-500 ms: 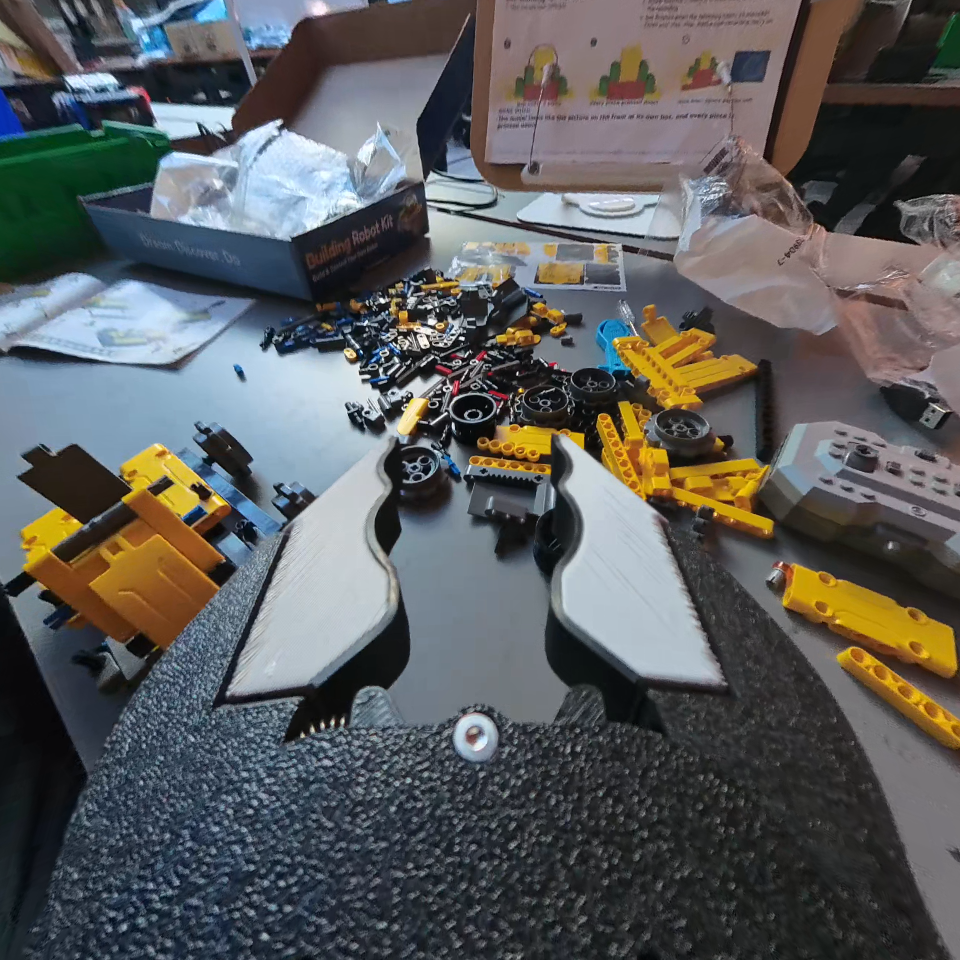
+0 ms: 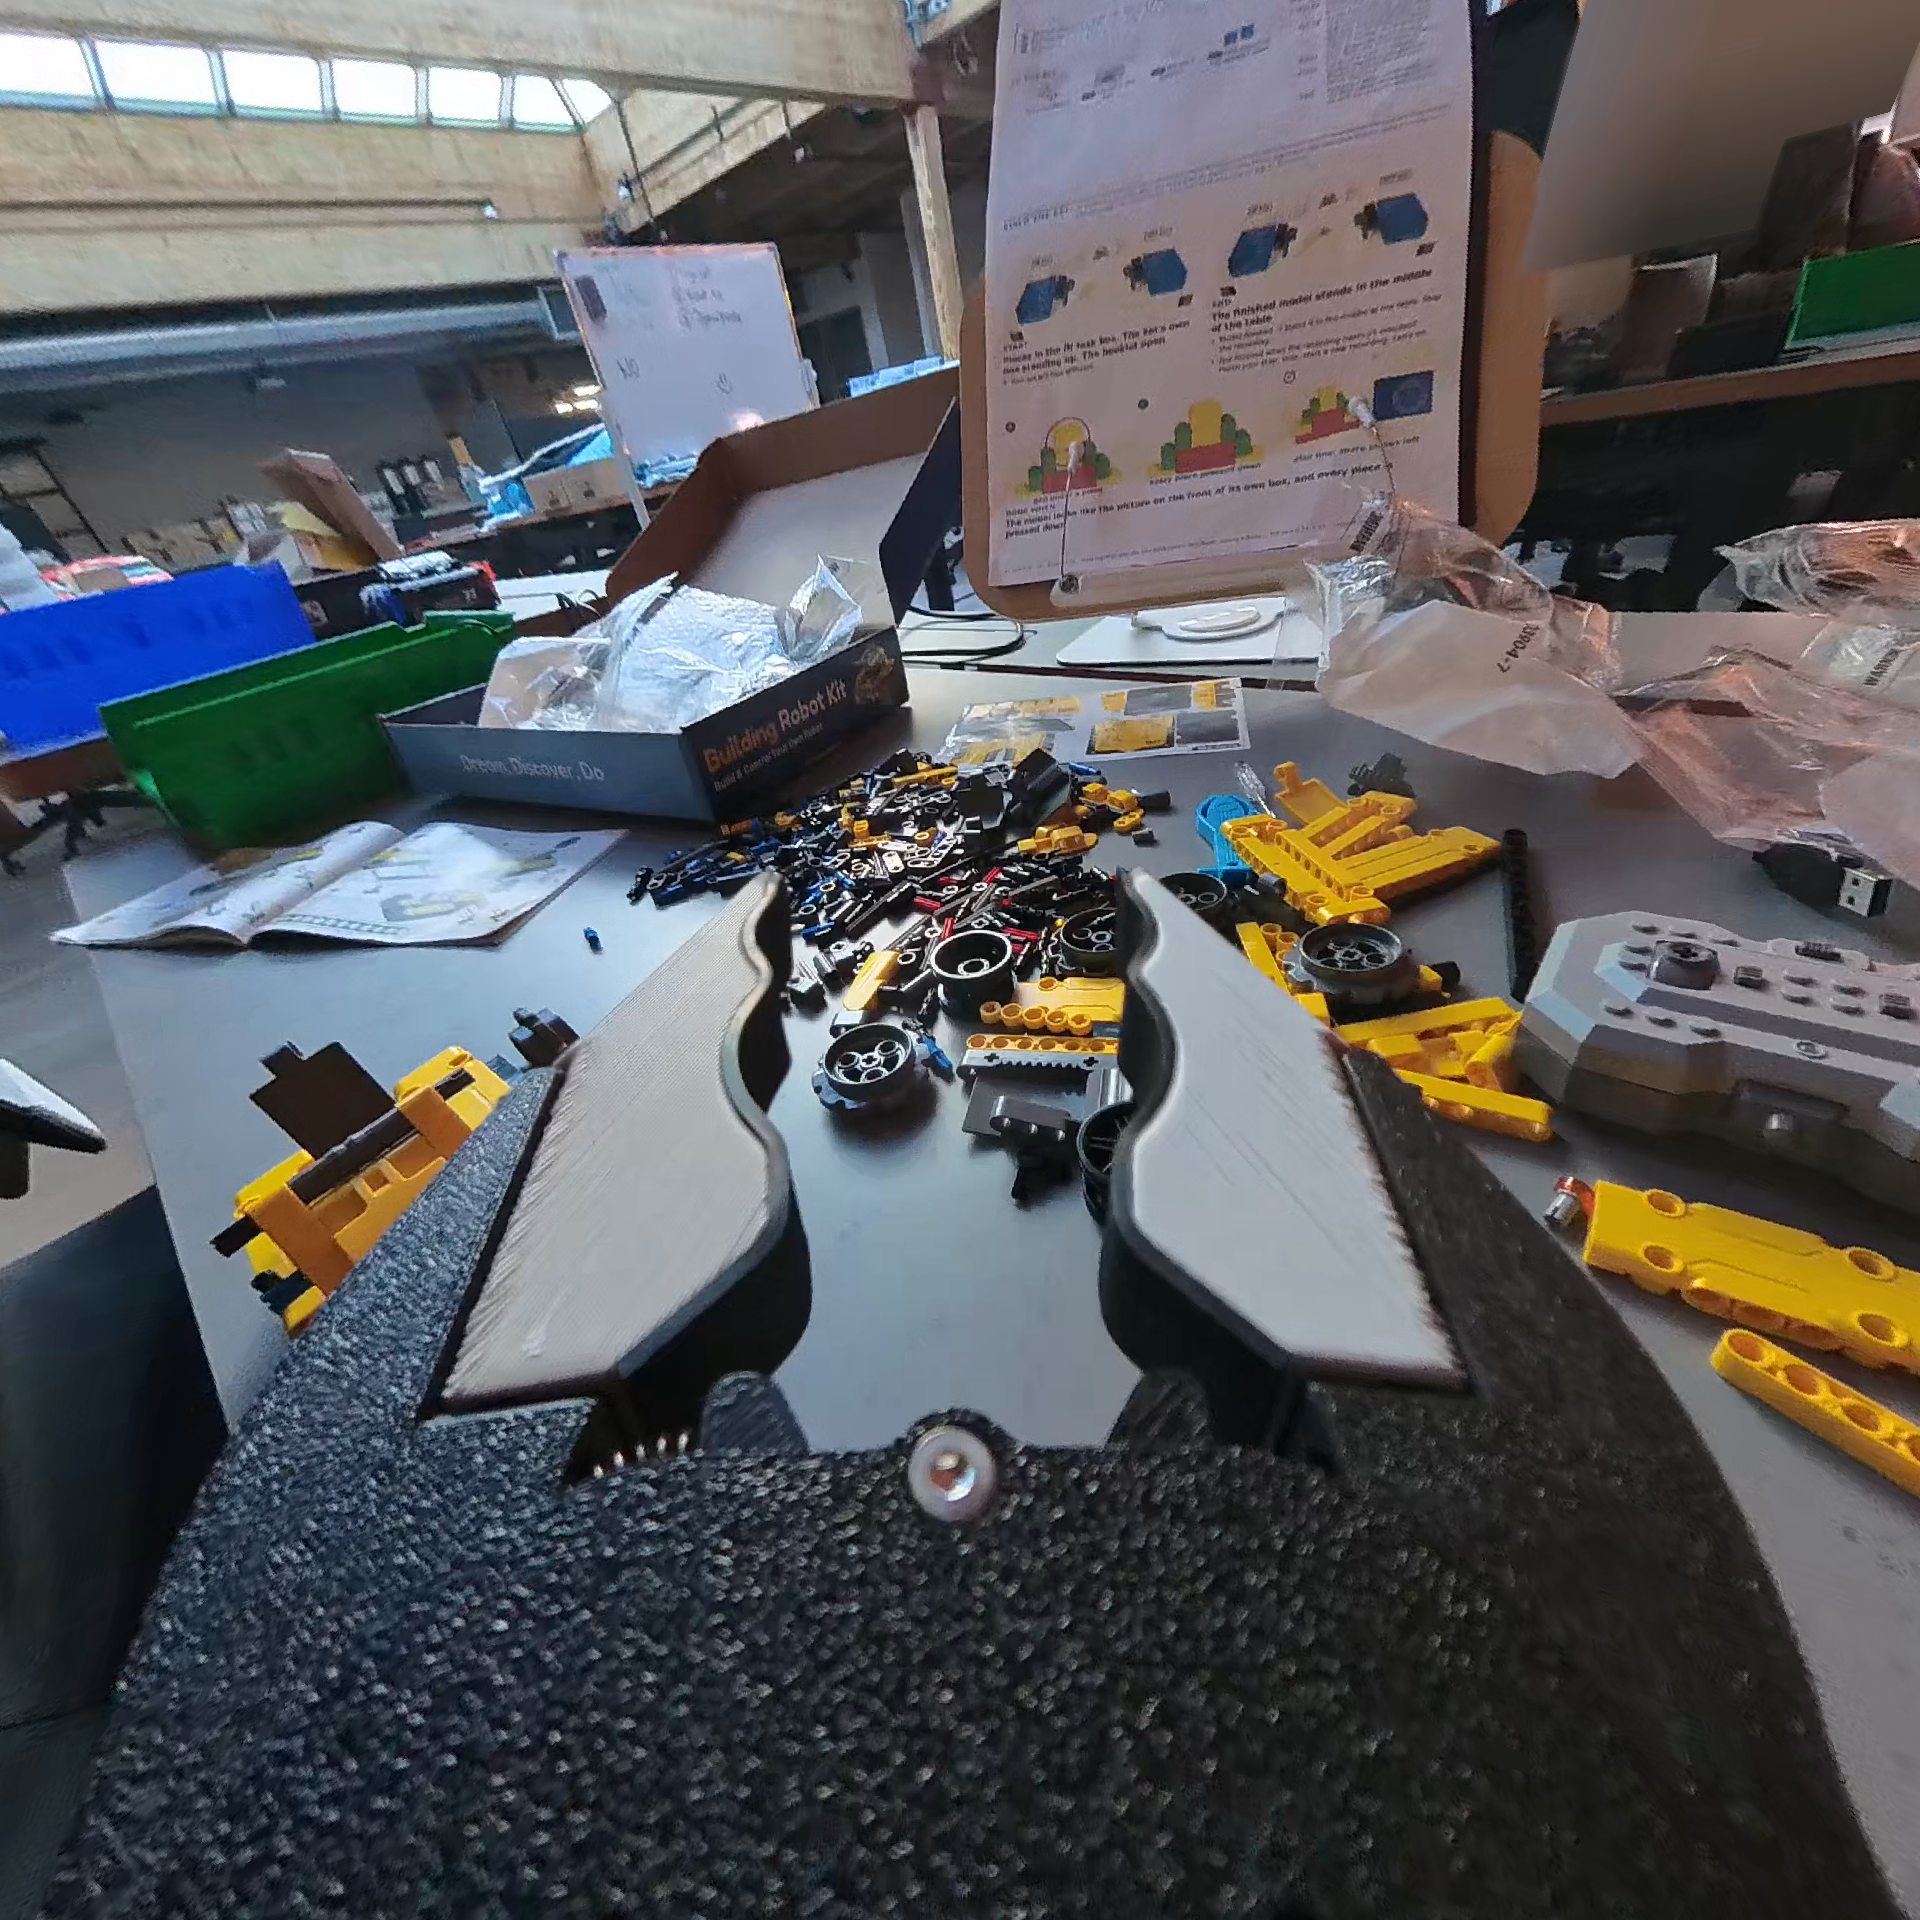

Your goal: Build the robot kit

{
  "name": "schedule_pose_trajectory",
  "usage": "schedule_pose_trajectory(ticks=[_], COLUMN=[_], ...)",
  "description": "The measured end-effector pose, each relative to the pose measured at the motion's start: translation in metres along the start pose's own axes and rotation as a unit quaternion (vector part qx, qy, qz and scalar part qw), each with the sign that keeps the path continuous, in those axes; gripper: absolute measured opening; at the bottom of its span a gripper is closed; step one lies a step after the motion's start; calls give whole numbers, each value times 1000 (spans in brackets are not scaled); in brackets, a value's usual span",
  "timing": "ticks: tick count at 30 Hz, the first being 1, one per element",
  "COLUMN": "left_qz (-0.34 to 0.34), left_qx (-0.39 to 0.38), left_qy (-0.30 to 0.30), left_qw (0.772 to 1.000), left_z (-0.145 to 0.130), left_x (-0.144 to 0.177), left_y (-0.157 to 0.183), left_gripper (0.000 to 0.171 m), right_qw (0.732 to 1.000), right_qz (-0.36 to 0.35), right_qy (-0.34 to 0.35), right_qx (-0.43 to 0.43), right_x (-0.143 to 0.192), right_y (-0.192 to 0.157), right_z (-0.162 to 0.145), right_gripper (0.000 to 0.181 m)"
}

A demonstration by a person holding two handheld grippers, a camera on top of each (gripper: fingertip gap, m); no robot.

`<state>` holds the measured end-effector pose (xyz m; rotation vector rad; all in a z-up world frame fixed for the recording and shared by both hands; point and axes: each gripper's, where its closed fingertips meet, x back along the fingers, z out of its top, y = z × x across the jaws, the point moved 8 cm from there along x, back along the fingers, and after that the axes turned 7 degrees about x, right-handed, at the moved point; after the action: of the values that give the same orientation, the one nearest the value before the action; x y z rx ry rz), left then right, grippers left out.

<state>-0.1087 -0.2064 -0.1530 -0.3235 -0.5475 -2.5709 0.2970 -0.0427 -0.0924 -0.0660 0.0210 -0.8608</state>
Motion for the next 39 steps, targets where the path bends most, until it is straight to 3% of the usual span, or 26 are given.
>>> schedule_pose_trajectory(ticks=[3, 6, 10, 12, 13, 15, 19, 23, 25, 31, 34, 39], left_qz=[34, 106, 186, 232, 236, 235, 264, 227, 225, 196, 214, 201], left_qx=[13, 5, -19, 1, 16, 33, 5, 12, -7, -9, 5, -13], left_qy=[10, 21, -36, -70, -98, -167, -296, -311, -343, -327, -279, -259], left_qw=[999, 994, 982, 970, 967, 957, 918, 923, 912, 924, 936, 945], left_z=[8, 40, 97, 120, 127, 129, 115, 108, 97, 91, 91, 86], left_x=[5, 25, 52, 61, 61, 53, 43, 27, 19, 14, 19, 19], left_y=[-10, -33, -81, -113, -129, -160, -208, -205, -201, -199, -206, -199], left_gripper=[67, 71, 77, 74, 81, 90, 86, 87, 93, 69, 37, 10], right_qw=[1000, 1000, 1000, 1000, 1000, 999, 999, 998, 998, 999, 999, 999], right_qz=[2, 5, 13, 18, 20, 23, 28, 30, 34, 41, 41, 40], right_qy=[4, 2, 6, 9, 13, 19, 34, 45, 42, 29, 30, 27], right_qx=[-1, 0, -3, -8, -9, -12, -20, -25, -23, -14, -19, -19], right_x=[0, -1, -1, -1, -1, 1, 4, 7, 6, 1, 1, -1], right_y=[0, -1, -1, 0, 0, 0, 0, 1, 0, -3, -2, -1], right_z=[0, 0, 0, 1, 1, 1, 2, 3, 3, 2, 2, 2], right_gripper=[62, 62, 62, 62, 62, 61, 61, 61, 61, 61, 61, 61])
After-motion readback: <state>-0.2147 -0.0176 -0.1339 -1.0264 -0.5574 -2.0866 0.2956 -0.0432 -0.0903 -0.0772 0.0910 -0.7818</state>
